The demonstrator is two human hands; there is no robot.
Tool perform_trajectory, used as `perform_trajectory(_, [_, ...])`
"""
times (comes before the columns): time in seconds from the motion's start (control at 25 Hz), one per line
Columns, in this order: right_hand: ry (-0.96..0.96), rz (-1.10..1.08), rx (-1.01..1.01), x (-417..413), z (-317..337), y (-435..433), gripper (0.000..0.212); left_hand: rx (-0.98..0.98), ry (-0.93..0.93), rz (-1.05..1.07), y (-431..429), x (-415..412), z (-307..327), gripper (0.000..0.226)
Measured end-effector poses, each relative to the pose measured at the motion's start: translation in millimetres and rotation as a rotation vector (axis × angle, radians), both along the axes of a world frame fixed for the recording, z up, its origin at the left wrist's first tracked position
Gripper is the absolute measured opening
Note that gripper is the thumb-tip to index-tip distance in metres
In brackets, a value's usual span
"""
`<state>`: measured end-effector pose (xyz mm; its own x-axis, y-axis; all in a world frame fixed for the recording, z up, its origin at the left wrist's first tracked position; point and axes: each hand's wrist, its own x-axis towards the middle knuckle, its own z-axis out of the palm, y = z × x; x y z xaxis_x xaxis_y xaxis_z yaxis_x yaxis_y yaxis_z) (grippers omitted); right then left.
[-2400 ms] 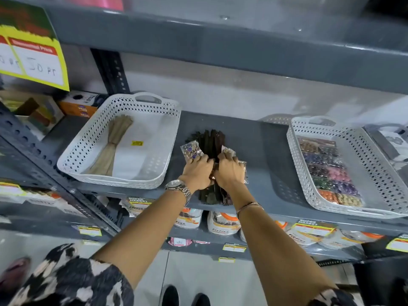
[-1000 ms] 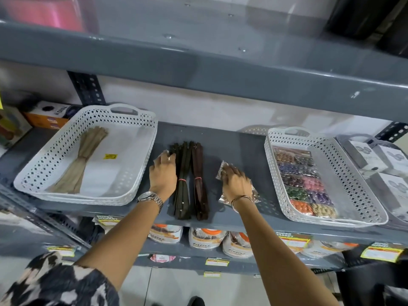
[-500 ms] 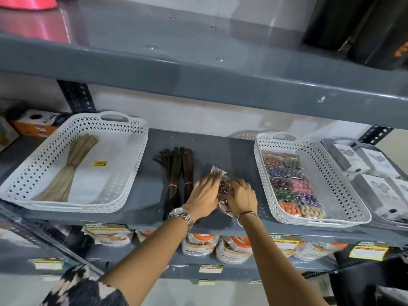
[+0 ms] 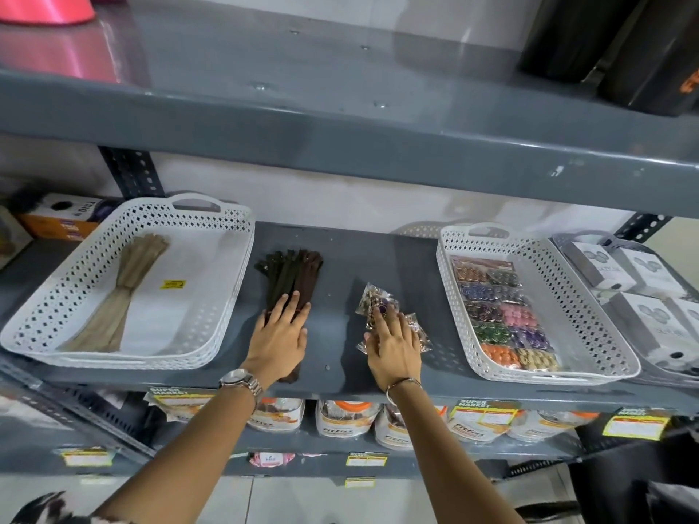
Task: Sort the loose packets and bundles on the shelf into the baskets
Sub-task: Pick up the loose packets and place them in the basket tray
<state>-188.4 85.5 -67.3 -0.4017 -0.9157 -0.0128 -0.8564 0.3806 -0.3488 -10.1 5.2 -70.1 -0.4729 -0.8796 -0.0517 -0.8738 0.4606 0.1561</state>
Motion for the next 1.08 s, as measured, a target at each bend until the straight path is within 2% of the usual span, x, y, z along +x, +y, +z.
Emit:
perform_trajectory(0.12, [-0.085, -0.186, -0.204, -1, 4, 5, 0.047, -0.077, 0.050, 0.020, -2, -3, 5, 0.052])
perform_trajectory(0.2, [-0.133, -0.327, -0.213, -6, 11, 5, 0.041, -0.087, 0.157, -0.019, 6, -28, 16, 0.053])
perform_trajectory(0.32, [-0.205, -0.384, -0.114, -13, 16, -5, 0.038, 0.272, 0.334, 0.028, 19, -82, 32, 0.047])
perform_trajectory(0.4, [-0.387, -0.420, -0.152, -13, 18, -9, 0.041, 0.495, 0.440, 0.152, 26, -104, 38, 0.045])
perform_trajectory(0.56, [-0.737, -0.608, -0.316, -12, 23, -8, 0.041, 0.549, 0.581, 0.369, 22, -105, 27, 0.043])
perform_trajectory(0.68, [-1.071, -0.737, -0.544, -9, 28, -8, 0.036, 0.724, 0.817, 0.421, 24, -104, 27, 0.053])
perform_trajectory(0.76, [-1.181, -0.738, -0.656, -15, 42, -5, 0.034, 0.778, 0.886, 0.356, 33, -108, 32, 0.053])
perform_trajectory(0.88, [-1.120, -0.623, -0.758, -51, 79, 4, 0.038, 0.690, 0.779, 0.093, 42, -113, 39, 0.051])
perform_trajectory(1.0, [-0.886, -0.621, -0.728, -121, 104, 25, 0.029, 0.428, 0.321, -0.185, 43, -109, 41, 0.059])
perform_trajectory(1.08, [-0.743, -0.612, -0.518, -163, 105, 43, 0.030, 0.372, 0.119, -0.293, 42, -105, 37, 0.055])
